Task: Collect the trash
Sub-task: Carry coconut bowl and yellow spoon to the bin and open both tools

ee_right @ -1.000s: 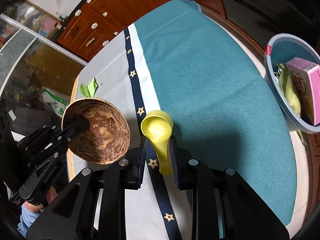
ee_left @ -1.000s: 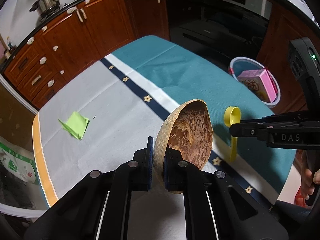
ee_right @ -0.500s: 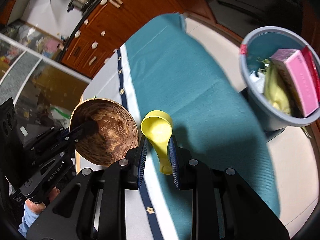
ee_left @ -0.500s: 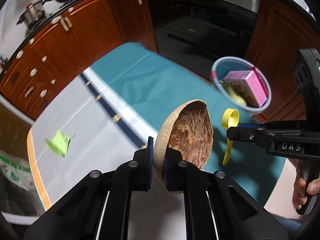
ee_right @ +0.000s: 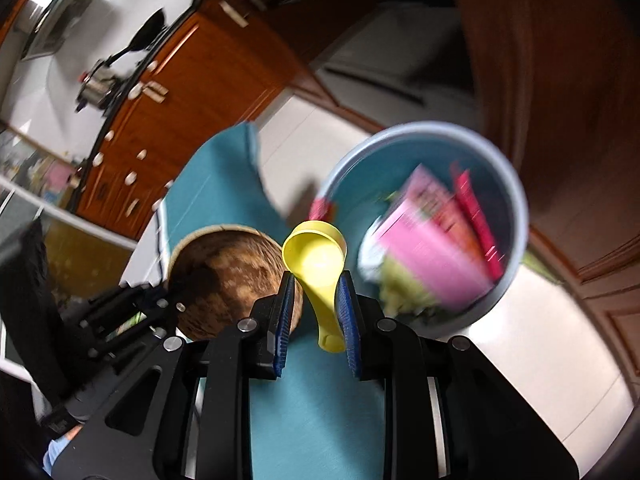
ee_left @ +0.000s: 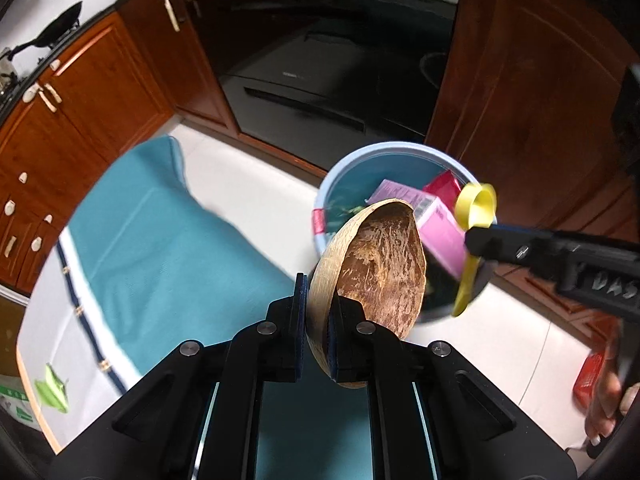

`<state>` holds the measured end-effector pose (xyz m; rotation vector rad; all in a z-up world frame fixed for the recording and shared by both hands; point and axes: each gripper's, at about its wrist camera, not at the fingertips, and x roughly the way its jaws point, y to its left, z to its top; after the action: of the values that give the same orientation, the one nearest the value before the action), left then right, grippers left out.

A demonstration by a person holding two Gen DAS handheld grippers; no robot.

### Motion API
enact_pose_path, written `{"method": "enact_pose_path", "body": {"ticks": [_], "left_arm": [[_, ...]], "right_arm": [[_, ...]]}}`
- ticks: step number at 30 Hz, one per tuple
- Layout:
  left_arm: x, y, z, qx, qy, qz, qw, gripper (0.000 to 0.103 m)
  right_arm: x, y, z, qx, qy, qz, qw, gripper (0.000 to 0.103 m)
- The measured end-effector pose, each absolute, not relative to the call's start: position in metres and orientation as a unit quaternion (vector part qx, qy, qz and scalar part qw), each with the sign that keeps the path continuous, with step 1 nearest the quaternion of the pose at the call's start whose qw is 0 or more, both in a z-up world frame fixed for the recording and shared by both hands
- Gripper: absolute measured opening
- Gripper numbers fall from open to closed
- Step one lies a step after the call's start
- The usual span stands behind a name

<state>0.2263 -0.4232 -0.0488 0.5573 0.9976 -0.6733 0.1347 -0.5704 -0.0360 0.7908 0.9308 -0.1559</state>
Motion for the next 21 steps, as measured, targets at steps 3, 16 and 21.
{"method": "enact_pose_path", "body": {"ticks": [3, 16, 21], "left_arm": [[0.236, -0.447, -0.065, 0.263, 0.474, -0.308, 0.782, 0.009], [0.274, -0.484, -0.114, 0.273, 0.509, -0.295, 0.761, 0.016], [0.268, -0.492, -0.119, 0.287, 0.499, -0.316, 0.754, 0.057]], "right_arm": [[0.144, -0.589, -0.037, 0.37, 0.434, -0.087, 0.817, 0.022], [0.17, -0.637, -0.079, 0.36, 0.465, -0.147, 0.795, 0.025], [0.171, -0.637, -0.088, 0.379, 0.461, -0.151, 0.788, 0.075]]}}
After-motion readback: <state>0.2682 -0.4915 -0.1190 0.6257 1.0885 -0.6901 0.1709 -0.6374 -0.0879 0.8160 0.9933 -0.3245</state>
